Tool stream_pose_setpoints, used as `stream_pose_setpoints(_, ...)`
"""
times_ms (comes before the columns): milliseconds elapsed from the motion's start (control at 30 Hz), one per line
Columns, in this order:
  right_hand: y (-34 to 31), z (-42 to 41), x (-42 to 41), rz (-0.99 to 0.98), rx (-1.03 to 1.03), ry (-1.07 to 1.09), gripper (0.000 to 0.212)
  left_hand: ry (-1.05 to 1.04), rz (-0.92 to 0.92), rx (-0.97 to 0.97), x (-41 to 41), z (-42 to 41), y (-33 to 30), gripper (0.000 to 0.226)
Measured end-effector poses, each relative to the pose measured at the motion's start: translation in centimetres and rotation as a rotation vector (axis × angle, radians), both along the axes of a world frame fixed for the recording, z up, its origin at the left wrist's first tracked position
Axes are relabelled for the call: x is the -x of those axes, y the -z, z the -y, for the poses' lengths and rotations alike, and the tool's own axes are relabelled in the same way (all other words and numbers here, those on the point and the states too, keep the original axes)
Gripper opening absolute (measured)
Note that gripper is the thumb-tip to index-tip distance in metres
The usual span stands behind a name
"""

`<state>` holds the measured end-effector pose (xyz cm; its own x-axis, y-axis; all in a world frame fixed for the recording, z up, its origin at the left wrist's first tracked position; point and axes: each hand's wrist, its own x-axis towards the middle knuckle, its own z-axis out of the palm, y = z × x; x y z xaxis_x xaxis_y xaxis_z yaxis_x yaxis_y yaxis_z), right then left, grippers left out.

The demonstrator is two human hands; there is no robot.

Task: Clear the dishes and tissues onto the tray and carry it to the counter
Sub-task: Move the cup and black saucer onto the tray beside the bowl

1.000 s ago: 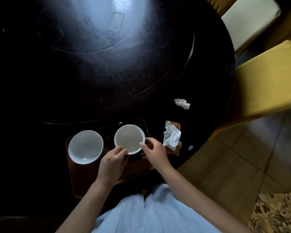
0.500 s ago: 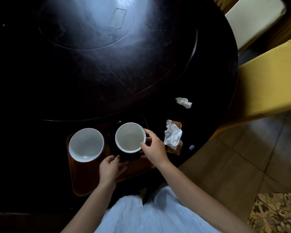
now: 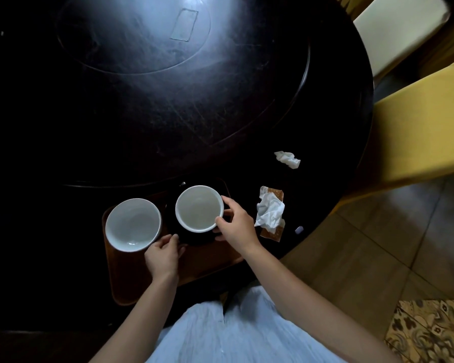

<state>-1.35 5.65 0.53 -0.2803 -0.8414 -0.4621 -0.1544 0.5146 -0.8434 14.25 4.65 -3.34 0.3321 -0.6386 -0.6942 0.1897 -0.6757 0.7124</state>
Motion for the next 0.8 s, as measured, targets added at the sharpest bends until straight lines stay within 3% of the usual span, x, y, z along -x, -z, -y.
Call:
stream_pose_setpoints(133,-0.1,-0.1,0.2,-0.047,0.011,-0.041,0.056,-0.033,-0.038,0.018,0.6,-1.1,-0.5,0.019)
stream_pose_setpoints(300,-0.3,-1.1,1.3,-0.089,-0.002,-0.104,0.053,0.154,-0.056,-0.075,1.0,-2.9,-2.1,0.020)
stream_pose_setpoints(400,-0.7,-2.7,3.4,-0.115,0.020,-0.097,0.036,0.329,-0.014,-0.070,1.6,-4.3,-3.2,0.021)
stream_pose_setpoints(467,-0.8,-3.9,5.5,-0.197,0.052,-0.078,0.025,0.510,0.049,0.049,2.9,-4.9,-3.9,0.017)
stream_pose_setpoints(567,-1.1,-4.6,9.8,-0.427,0.116,-0.052,0.020,0.895,0.307,0.380,5.9,-4.7,-4.6,0.010)
stream_pose_setpoints(700,-1.5,-2.3,16.2,-0.697,0.160,-0.137,0.033,1.236,0.581,0.754,11.0,-2.5,-4.8,0.039)
stream_pose_setpoints(800,-1.3,1.1,19.6,-0.905,0.135,-0.280,0.044,1.495,0.754,0.777,14.6,-0.9,-3.8,0.060)
